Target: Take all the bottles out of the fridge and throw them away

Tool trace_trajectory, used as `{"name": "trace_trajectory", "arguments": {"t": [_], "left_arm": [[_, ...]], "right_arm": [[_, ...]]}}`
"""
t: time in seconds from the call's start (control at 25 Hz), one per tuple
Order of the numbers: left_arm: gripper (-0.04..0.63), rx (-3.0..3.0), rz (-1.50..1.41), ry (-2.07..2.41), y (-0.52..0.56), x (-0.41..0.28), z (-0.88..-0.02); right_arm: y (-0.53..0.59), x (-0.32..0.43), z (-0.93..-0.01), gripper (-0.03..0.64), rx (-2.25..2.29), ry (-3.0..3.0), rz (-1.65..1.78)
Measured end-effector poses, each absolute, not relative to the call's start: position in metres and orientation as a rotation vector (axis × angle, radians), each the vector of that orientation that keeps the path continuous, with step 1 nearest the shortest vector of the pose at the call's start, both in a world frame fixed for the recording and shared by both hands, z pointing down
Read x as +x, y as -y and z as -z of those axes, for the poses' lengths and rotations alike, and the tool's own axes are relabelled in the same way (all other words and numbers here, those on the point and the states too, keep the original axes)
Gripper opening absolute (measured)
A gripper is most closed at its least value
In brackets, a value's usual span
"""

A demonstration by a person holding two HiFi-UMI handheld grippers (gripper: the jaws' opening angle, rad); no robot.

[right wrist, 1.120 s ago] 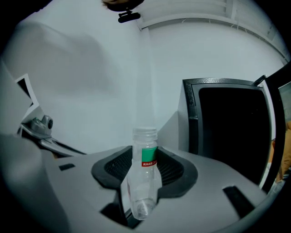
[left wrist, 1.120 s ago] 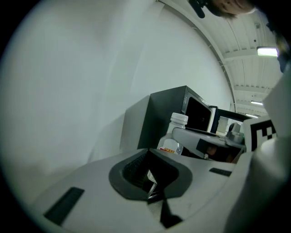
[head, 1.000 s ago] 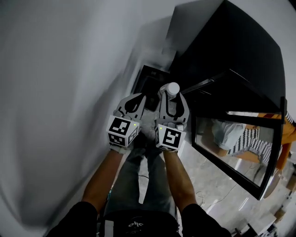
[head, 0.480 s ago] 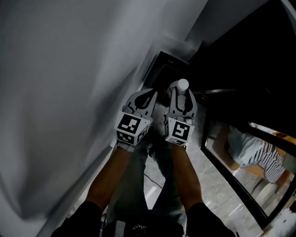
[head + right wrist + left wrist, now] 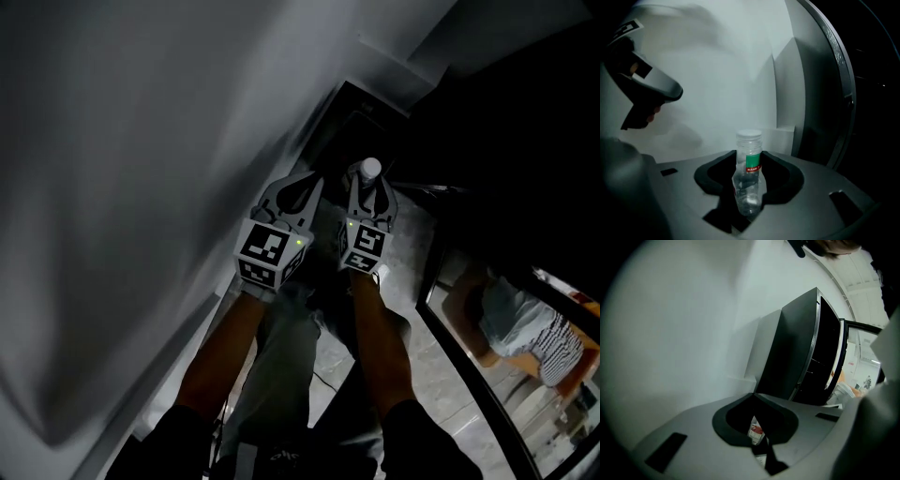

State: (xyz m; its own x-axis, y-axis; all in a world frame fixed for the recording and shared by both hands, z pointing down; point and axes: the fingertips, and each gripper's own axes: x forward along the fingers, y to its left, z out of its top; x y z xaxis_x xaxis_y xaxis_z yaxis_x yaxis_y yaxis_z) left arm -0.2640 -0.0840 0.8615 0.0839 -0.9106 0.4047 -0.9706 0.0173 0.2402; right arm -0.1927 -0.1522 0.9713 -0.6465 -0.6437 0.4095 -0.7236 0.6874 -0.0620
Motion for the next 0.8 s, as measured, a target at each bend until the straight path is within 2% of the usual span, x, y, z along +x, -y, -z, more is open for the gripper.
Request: {"name": "trace_trajectory", "arguments": {"t": [0.16, 0.32, 0.52, 0.8], "left_arm": [[0.008, 1.920, -0.154, 1.843, 0.085, -0.275, -0.869], [0.008, 1.905, -0.133, 1.832, 0.083, -0.287, -0.855], [0.008, 1.909, -0.151, 1.801, 0.087, -0.282, -0.794], [0.008, 1.959, -0.126, 1.711, 0.085, -0.253, -0.666]], "right_arm": [[0.147, -0.197, -1.005, 0.175, 1.031, 2.480, -0.370], [0.146, -0.200, -0.992, 0.175, 1.017, 2.437, -0.392], [0.150, -0.182, -0.900, 0.158, 1.053, 2.448, -0.376], [0.122, -0.142, -0.730, 0.064, 1.117, 2.450, -0.383]]}}
